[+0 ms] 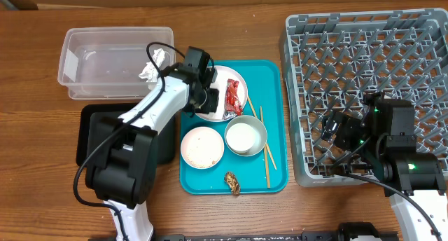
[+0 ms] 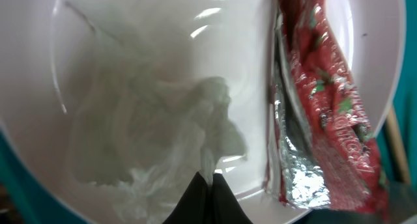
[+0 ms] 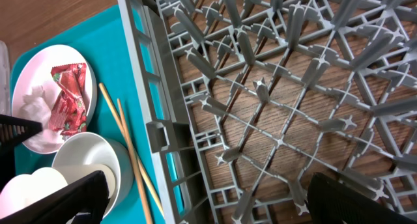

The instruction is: Sort waste into correct bins and load items into the dishwasher

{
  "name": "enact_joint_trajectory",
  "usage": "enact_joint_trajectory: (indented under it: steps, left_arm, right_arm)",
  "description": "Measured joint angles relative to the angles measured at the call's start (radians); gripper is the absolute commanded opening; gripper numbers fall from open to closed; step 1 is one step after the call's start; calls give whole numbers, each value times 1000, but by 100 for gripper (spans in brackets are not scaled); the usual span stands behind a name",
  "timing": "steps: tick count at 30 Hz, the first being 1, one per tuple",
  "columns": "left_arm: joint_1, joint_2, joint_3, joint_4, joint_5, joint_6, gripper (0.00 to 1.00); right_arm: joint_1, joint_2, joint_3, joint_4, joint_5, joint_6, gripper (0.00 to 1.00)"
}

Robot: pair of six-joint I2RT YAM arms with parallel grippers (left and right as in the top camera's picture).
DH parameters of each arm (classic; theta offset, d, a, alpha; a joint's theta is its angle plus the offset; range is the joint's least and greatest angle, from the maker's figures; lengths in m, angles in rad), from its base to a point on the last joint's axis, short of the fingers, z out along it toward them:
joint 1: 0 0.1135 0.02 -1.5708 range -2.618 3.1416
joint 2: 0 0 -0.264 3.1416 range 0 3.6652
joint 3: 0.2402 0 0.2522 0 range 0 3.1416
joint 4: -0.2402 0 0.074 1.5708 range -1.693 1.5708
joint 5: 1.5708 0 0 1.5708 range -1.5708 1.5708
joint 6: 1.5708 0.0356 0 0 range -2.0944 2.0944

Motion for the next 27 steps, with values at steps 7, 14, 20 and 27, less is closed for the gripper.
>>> enact_joint_trajectory:
  steps: [7, 14, 20, 27]
  left_arm:
    - [47, -16, 204, -86, -55, 1, 4]
    - [153, -49, 341, -77, -132, 1, 4]
    - [239, -49, 343, -72, -160, 1, 16]
    - [286, -49, 343, -77, -172, 4, 48]
  right_arm:
    - [0, 0, 0, -1, 0, 0, 100]
    - [0, 0, 0, -1, 0, 0, 100]
    - [0, 0, 0, -1, 0, 0, 100]
    - [0, 0, 0, -2, 0, 0, 100]
